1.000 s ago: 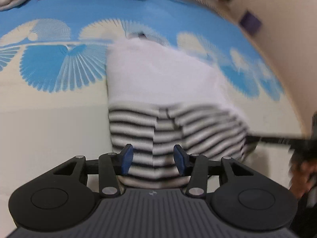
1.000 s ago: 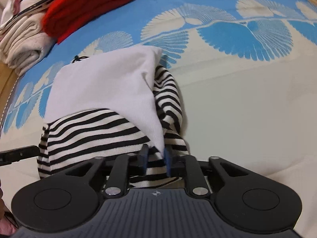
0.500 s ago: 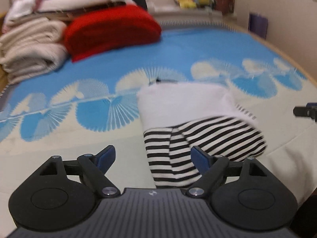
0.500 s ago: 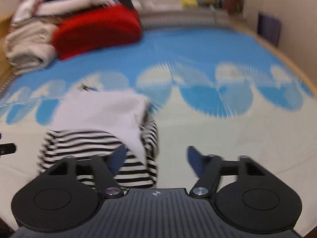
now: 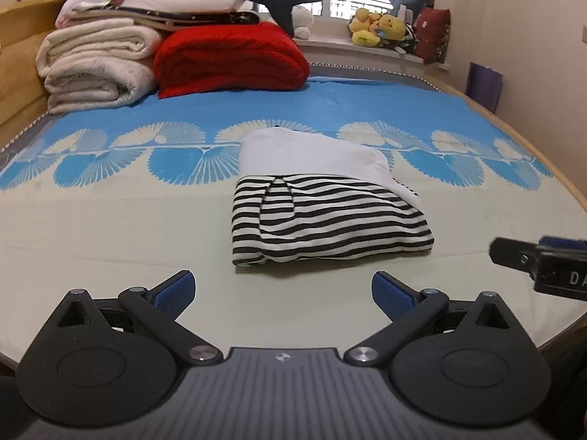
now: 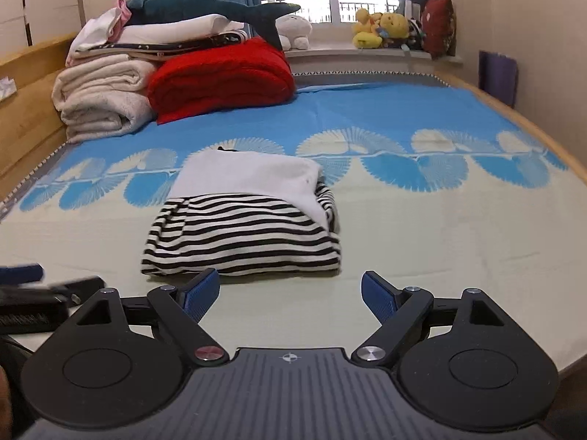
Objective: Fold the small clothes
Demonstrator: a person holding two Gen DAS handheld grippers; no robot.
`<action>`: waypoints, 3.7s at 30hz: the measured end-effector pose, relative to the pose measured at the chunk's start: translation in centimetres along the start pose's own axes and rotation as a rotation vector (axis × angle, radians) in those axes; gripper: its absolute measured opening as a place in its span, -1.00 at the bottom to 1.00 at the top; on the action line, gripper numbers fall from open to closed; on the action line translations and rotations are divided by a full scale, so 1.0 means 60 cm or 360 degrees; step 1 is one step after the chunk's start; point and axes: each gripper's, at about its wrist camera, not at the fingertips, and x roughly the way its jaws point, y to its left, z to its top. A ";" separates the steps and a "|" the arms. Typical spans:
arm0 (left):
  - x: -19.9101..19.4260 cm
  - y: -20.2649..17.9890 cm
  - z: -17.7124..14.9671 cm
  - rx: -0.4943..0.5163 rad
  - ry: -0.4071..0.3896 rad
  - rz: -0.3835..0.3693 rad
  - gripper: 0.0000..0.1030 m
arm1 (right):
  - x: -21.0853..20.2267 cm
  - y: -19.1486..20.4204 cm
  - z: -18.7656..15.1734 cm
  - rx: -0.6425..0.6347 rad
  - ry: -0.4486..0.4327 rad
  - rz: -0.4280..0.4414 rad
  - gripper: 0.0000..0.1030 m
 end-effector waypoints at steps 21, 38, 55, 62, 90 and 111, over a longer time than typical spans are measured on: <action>0.014 -0.015 0.001 -0.0042 0.0005 -0.0010 0.99 | 0.021 0.037 -0.006 -0.0093 0.0011 -0.0029 0.64; 0.019 -0.019 0.002 -0.0053 0.0013 -0.0011 0.99 | 0.027 0.036 -0.004 -0.0073 0.0025 -0.0041 0.63; 0.020 -0.019 0.002 -0.0053 0.0013 -0.0010 0.99 | 0.026 0.035 -0.004 -0.0074 0.0026 -0.0040 0.63; 0.020 -0.018 0.002 -0.0052 0.0013 -0.0010 0.99 | 0.026 0.035 -0.004 -0.0073 0.0026 -0.0040 0.62; 0.020 -0.018 0.002 -0.0052 0.0013 -0.0009 0.99 | 0.026 0.034 -0.004 -0.0074 0.0027 -0.0038 0.62; 0.022 -0.016 0.001 -0.0052 0.0019 -0.0009 0.99 | 0.025 0.035 -0.003 -0.0073 0.0031 -0.0040 0.61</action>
